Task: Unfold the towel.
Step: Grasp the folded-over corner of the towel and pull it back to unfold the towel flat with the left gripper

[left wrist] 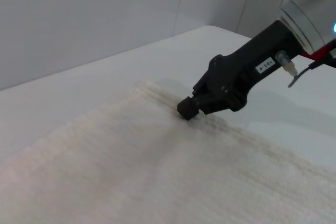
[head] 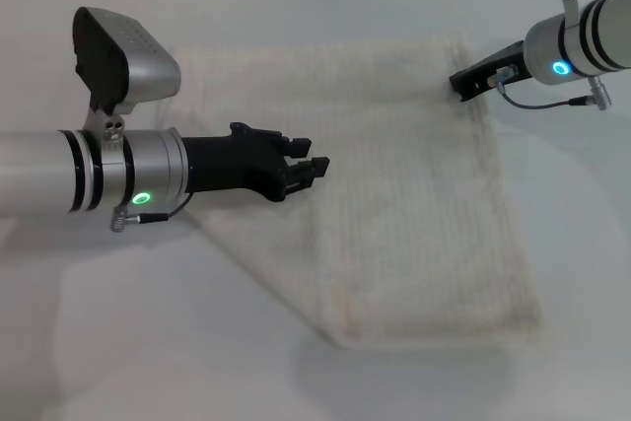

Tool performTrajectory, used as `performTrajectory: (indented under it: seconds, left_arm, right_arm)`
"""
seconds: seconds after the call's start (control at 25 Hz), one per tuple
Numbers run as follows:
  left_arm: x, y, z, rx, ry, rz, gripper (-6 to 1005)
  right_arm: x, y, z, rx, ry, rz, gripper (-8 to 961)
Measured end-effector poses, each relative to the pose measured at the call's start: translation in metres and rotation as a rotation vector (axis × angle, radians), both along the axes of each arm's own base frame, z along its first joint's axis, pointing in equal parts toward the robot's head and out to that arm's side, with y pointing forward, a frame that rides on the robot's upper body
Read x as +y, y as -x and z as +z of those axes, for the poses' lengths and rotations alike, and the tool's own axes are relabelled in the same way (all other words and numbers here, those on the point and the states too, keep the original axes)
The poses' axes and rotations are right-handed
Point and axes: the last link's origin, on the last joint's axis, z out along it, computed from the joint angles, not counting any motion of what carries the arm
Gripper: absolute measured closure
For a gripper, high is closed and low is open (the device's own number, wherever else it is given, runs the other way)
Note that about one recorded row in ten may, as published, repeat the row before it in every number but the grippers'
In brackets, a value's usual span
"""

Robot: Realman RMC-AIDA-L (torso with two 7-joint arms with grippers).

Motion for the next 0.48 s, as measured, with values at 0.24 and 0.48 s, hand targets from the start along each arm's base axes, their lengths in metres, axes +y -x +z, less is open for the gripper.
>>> performTrajectory:
  seconds: [0.24,0.48]
  left_arm:
    - [-0.0017,-0.0011,-0.0057,0.029,0.016,-0.014,555]
    - [-0.0011,-0.0011,-0.0061,0.033,0.013,-0.013,550]
  right_arm:
    - [-0.0001,-0.0002,0.0,0.0,0.001,0.0,954]
    - [-0.0007,-0.0002,-0.0009,0.0,0.003,0.0,954]
